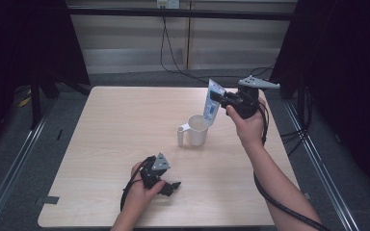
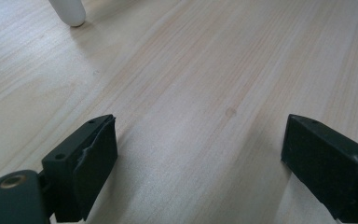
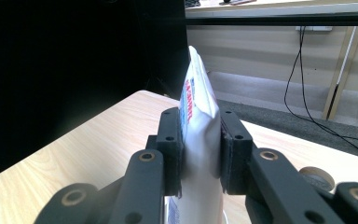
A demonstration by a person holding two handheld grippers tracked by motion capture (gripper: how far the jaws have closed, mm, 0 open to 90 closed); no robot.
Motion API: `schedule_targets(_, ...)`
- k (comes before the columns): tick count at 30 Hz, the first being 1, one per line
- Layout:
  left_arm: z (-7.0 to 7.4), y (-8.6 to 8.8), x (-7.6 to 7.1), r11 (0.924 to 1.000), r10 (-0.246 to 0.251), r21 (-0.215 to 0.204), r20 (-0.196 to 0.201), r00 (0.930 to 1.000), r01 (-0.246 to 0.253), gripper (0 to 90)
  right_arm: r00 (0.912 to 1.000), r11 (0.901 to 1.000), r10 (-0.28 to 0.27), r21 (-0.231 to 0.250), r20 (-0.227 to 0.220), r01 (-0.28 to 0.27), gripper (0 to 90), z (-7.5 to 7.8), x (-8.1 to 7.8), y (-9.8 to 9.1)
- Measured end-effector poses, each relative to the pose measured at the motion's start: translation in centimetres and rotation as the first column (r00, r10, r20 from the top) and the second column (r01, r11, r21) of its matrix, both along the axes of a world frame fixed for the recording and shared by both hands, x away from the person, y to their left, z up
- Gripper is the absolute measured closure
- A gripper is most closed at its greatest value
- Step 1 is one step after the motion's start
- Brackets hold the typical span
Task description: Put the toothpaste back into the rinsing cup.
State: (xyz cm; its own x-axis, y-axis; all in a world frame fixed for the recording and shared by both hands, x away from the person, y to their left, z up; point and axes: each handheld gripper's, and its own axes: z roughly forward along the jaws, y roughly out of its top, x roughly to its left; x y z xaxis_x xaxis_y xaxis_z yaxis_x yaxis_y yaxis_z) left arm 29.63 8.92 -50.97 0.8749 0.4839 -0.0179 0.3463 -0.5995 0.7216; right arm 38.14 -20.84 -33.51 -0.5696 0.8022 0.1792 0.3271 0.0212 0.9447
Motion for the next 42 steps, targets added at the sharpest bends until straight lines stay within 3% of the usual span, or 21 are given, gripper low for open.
schedule_targets(13,0.0,0.0,0.0,1.0,0.0,-0.004,-0.003,1.0,0.0,10.4,1.0,0.9999,0.003,-0.011,0.002,-0.003,73.7,-0.6,1.2,1.4)
schedule_targets(30,-0.1,0.0,0.0,1.0,0.002,-0.01,-0.001,1.0,-0.002,10.4,0.9998,0.9996,-0.012,0.024,-0.018,0.012,73.7,-4.2,2.1,2.5)
schedule_targets(42,-0.1,0.0,-0.1,0.9999,0.01,-0.01,0.0,0.9999,-0.01,10.5,0.9999,0.9998,-0.013,0.018,-0.011,0.013,73.7,-5.6,2.3,3.0)
